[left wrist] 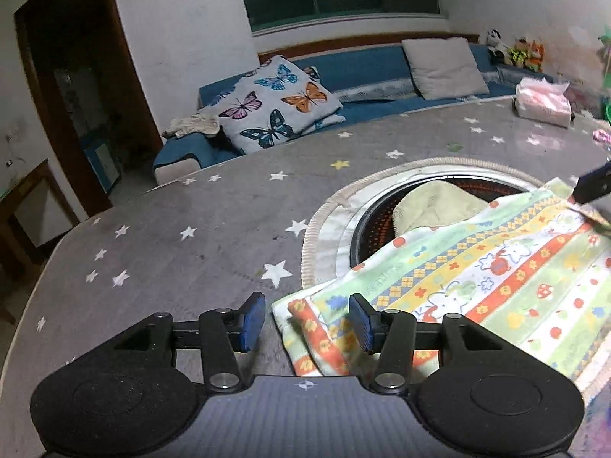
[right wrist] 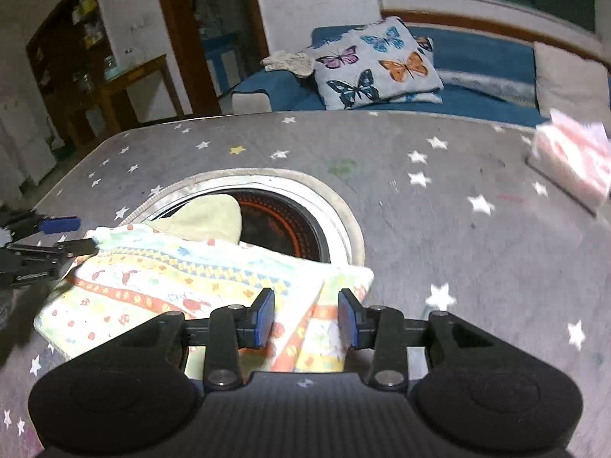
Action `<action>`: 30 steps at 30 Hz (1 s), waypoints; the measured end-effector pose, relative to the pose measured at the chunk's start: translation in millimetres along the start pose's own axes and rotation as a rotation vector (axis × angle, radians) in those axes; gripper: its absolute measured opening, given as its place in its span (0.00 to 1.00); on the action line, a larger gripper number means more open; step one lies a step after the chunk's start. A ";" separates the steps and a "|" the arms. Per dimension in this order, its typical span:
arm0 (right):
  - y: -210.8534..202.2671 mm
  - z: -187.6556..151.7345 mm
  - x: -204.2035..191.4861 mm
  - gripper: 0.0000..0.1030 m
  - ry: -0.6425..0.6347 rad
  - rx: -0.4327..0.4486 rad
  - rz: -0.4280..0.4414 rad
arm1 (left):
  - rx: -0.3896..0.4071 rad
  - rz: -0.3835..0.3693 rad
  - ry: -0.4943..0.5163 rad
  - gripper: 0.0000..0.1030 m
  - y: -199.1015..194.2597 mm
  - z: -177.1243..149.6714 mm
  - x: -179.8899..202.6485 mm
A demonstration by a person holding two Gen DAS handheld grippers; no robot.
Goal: Fold clothes
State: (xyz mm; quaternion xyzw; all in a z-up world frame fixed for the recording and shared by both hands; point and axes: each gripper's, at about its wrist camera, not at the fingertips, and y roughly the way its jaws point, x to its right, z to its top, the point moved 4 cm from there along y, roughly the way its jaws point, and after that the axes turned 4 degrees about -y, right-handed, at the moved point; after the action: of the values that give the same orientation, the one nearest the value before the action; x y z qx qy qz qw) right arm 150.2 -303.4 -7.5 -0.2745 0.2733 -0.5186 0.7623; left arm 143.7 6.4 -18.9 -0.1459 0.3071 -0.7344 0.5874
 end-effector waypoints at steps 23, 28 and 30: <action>23.1 -5.1 -3.3 0.07 -0.040 0.038 -0.133 | -0.031 -0.095 0.051 0.37 3.9 -5.7 31.5; 13.6 4.9 -18.7 0.11 -0.026 0.059 -0.028 | 0.003 -0.169 0.030 0.36 -3.7 11.9 42.8; 20.7 9.6 -30.6 0.11 -0.030 0.048 0.028 | 0.005 -0.197 0.029 0.32 -0.7 18.8 51.4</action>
State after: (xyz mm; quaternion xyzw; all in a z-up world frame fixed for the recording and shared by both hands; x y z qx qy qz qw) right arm 160.6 -266.8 -11.3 -0.2601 0.2530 -0.5101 0.7799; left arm 140.2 -47.8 -11.5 -0.1631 0.2977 -0.7914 0.5084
